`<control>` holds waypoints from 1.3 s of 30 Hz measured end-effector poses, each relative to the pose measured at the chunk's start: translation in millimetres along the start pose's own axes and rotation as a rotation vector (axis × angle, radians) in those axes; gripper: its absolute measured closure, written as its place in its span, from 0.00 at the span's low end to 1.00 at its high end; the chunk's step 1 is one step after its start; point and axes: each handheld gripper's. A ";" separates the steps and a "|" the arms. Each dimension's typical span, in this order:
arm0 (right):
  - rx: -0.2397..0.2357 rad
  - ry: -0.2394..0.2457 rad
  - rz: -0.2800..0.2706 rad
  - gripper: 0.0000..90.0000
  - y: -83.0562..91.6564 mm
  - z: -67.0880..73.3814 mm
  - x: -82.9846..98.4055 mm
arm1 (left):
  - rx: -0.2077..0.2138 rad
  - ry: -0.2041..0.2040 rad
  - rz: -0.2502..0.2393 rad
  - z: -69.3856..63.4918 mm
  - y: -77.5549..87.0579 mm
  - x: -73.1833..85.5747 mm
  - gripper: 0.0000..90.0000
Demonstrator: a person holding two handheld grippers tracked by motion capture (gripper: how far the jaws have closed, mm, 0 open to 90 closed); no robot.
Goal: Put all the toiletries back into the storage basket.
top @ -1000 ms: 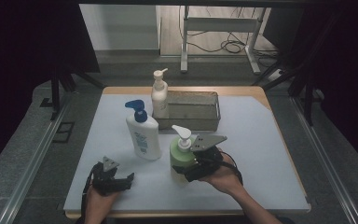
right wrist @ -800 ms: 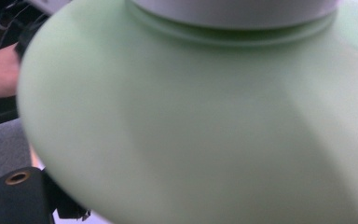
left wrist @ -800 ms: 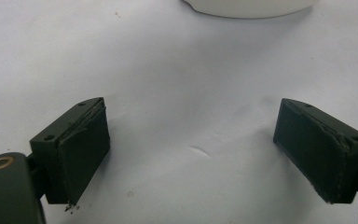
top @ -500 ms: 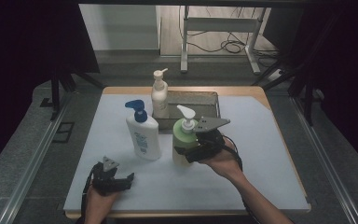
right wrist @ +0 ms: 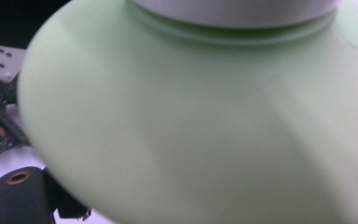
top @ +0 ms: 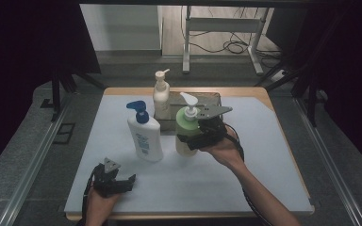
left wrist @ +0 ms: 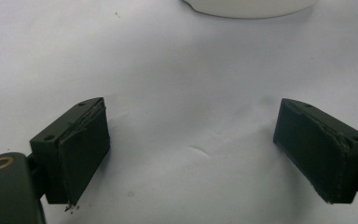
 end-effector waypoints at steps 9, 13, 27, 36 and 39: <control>0.031 -0.006 -0.012 0.14 0.1 -13.0 -17.0 | 0.000 0.000 0.000 0.1 0.0 0.0 0.11; 0.040 -0.014 -0.020 0.14 -1.6 -19.5 -23.7 | 0.000 0.000 0.000 0.1 0.0 0.0 0.11; 0.109 -0.053 -0.026 0.14 -12.6 -44.8 -46.4 | 0.001 0.000 0.001 0.1 0.0 -0.1 0.11; 0.161 -0.068 -0.040 0.14 -17.6 -58.8 -56.0 | 0.000 -0.005 0.004 0.5 0.1 -0.2 0.11; 0.170 -0.078 -0.048 0.14 -19.1 -64.1 -57.9 | 0.001 -0.003 0.004 0.4 0.1 -0.2 0.11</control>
Point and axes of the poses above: each handheld gripper's, and its own axes: y roughly backward along the jaws, x roughly out of its underside, z roughly to its left, and after that the axes turned 12 degrees about -x, right-handed
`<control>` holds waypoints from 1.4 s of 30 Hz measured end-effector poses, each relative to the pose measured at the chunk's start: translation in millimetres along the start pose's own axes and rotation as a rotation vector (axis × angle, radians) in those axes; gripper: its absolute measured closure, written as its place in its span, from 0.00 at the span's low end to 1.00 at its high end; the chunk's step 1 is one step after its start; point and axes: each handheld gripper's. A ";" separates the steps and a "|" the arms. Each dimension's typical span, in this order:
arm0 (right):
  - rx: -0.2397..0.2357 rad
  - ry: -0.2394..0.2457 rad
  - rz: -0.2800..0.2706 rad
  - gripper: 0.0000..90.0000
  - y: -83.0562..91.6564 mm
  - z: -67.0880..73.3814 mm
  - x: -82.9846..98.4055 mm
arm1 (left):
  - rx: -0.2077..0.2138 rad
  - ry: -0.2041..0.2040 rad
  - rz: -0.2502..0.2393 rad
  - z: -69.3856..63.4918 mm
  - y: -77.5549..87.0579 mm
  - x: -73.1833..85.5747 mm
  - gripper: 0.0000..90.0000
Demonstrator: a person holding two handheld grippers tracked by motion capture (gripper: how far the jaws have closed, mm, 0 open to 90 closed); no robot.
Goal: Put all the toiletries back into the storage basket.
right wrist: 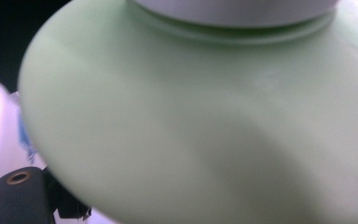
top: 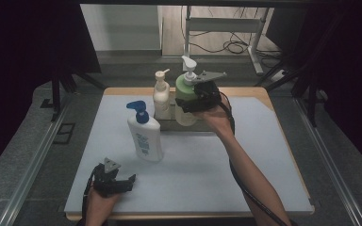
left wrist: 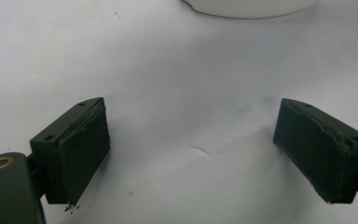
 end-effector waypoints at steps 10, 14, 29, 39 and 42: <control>0.053 -0.008 0.000 0.14 -13.7 -16.5 -1.1 | 0.001 0.004 0.000 -0.3 0.1 0.1 0.11; 0.062 -0.001 0.007 0.14 -21.6 -20.1 -0.8 | 0.001 0.005 -0.001 -0.4 0.0 0.1 0.11; 0.070 -0.040 0.051 0.14 -50.6 -34.8 12.4 | 0.001 0.005 -0.001 -0.4 0.0 0.2 0.11; 0.056 -0.057 0.090 0.14 -61.5 -38.8 23.6 | 0.001 0.002 0.002 -0.2 0.3 0.1 0.11; 0.052 -0.067 0.103 0.14 -63.8 -40.1 26.5 | 0.000 0.002 0.001 -0.2 0.2 0.1 0.11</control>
Point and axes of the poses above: each handheld gripper's, and its own axes: y roughly backward along the jaws, x roughly out of its underside, z roughly to its left, and after that the axes turned 12 degrees about -x, right-handed
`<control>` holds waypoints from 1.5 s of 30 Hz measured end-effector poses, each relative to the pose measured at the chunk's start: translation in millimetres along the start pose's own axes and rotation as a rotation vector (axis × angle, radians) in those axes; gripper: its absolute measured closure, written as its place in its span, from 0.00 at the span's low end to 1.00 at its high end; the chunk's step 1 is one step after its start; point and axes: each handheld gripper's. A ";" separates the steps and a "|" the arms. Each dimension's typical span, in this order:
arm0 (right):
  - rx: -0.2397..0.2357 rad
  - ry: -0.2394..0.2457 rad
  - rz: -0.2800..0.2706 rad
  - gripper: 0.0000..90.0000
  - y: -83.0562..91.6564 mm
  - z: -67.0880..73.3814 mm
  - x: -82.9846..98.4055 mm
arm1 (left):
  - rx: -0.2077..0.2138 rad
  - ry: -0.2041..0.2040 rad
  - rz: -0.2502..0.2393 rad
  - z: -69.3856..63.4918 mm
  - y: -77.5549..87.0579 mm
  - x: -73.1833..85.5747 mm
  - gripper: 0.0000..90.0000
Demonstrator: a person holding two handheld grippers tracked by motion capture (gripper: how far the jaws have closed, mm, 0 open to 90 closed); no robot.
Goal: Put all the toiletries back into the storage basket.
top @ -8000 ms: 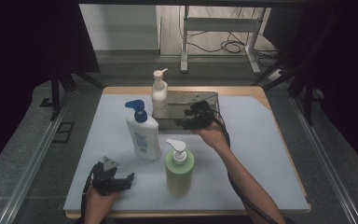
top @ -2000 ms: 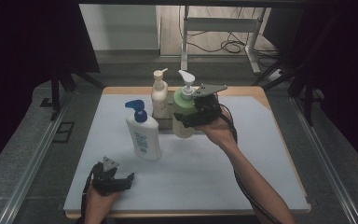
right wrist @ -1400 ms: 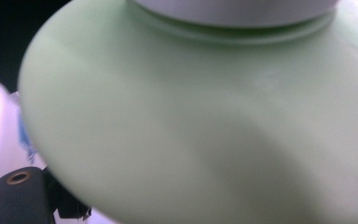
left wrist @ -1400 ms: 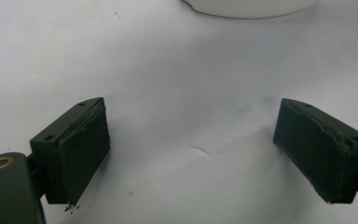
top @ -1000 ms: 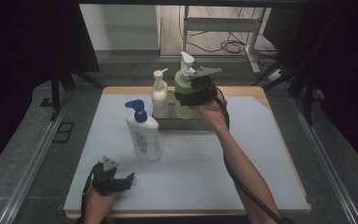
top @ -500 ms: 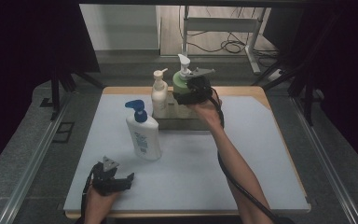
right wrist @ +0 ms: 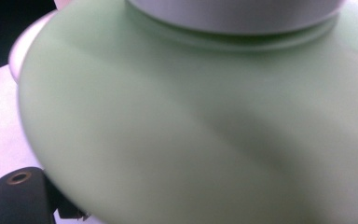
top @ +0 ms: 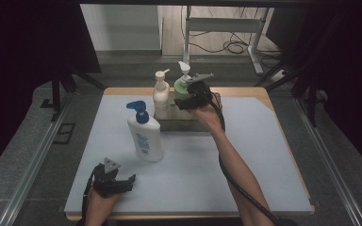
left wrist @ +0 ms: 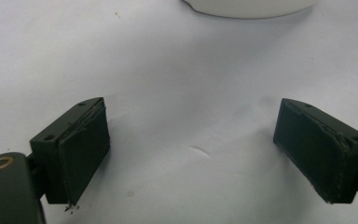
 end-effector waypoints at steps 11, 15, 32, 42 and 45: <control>-0.009 -0.024 0.043 0.14 -11.9 -5.9 12.4 | 0.000 0.000 0.000 0.0 0.0 0.0 0.11; -0.014 -0.035 0.047 0.14 -14.8 -7.3 16.2 | 0.000 0.000 0.000 0.0 0.0 0.0 0.11; -0.037 -0.067 0.052 0.13 -16.4 -14.0 19.8 | 0.000 0.000 0.000 0.0 0.0 0.0 0.11; -0.077 -0.063 0.029 0.05 -9.1 -15.5 21.4 | 0.000 0.001 -0.002 0.0 -0.1 0.1 0.11; -0.077 -0.049 0.027 0.04 -2.1 -13.2 20.7 | 0.000 0.001 -0.002 -0.1 -0.1 0.1 0.11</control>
Point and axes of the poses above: each handheld gripper's, and its own axes: y roughly backward along the jaws, x roughly out of its underside, z roughly to its left, and after that the axes turned 12 degrees about -x, right-handed
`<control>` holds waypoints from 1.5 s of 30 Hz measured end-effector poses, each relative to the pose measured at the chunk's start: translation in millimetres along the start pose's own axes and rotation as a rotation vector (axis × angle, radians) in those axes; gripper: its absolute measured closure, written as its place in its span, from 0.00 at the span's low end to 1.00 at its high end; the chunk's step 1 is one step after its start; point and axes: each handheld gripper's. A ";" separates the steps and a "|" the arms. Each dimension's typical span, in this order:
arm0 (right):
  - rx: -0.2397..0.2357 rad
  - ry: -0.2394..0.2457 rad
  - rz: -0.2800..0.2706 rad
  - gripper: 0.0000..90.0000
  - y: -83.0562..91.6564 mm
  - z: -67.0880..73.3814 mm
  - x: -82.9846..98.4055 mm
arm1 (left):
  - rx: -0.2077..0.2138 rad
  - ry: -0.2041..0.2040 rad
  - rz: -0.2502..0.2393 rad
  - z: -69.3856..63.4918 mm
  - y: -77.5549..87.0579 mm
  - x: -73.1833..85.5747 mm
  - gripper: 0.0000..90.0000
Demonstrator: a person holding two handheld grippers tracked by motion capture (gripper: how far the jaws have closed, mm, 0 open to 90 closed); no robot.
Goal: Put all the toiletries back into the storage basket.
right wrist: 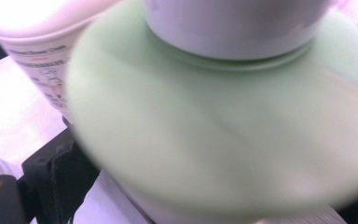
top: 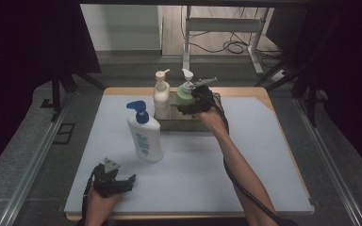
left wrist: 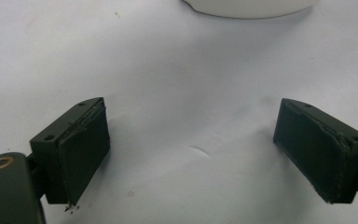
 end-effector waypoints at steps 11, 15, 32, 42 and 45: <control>-0.017 0.033 0.013 0.08 26.3 2.1 9.8 | 0.000 0.001 -0.001 -0.1 0.0 0.1 0.11; -0.035 0.033 0.028 0.16 34.4 -0.5 17.2 | 0.000 0.001 -0.001 -0.1 0.0 0.1 0.11; 0.026 -0.101 0.079 0.85 39.9 -27.1 49.1 | -0.001 0.000 0.000 -0.2 0.1 0.0 0.11; 0.053 -0.144 0.084 1.00 21.6 -37.0 54.9 | -0.001 0.001 0.000 -0.2 0.1 0.0 0.11; 0.050 -0.148 0.087 1.00 15.1 -36.3 54.4 | -0.001 0.001 0.000 -0.2 0.1 0.0 0.11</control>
Point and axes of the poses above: each handheld gripper's, and its own axes: y roughly backward along the jaws, x roughly out of its underside, z roughly to its left, and after that the axes turned 12 degrees about -x, right-handed
